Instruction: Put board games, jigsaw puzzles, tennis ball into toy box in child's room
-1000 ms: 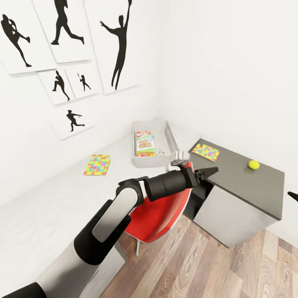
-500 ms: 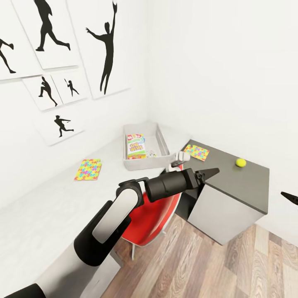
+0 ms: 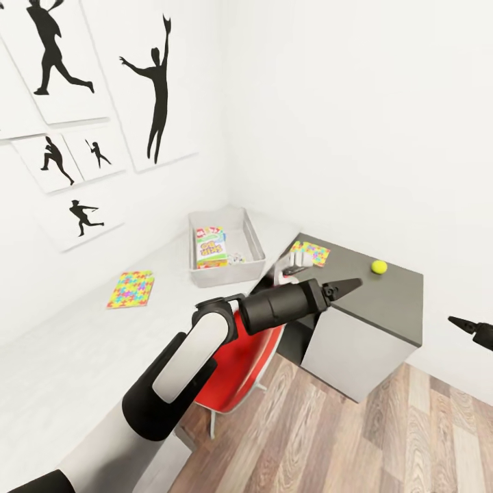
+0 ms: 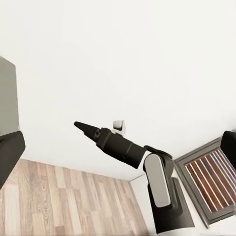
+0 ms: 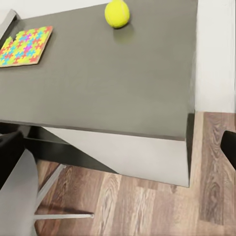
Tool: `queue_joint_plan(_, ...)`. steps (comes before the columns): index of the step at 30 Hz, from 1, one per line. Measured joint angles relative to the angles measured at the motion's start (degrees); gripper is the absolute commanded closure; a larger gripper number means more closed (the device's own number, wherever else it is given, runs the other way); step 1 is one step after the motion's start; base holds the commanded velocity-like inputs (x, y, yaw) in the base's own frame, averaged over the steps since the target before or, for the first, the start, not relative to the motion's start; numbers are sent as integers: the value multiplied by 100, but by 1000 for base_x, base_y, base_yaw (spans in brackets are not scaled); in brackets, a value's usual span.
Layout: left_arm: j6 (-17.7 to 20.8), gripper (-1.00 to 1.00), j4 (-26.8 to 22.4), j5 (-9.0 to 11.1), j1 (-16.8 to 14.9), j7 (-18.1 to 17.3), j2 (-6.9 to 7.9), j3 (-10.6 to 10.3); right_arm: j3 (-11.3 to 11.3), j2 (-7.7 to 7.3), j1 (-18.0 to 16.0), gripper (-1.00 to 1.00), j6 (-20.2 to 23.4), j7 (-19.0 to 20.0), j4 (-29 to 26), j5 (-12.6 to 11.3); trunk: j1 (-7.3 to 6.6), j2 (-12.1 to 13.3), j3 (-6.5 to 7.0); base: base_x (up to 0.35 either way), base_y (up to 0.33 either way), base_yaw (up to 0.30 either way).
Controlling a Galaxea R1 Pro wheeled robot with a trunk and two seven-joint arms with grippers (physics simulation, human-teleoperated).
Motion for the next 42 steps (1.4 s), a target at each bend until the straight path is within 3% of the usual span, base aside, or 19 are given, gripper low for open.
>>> queue_joint_plan(17,-9,-100,-2,-12,2,229,2,-5,64,15,-50,-100,-62,-58,92,-3,0,0,138,3,-186,-84)
queue_joint_plan(39,-13,-100,26,-25,11,328,18,1,84,6,-10,-100,-209,5,54,-2,-2,0,162,93,-300,-5)
queue_joint_plan(42,-12,-100,51,-30,81,329,40,44,259,59,-7,-100,-244,-5,60,4,-2,0,162,237,-218,0)
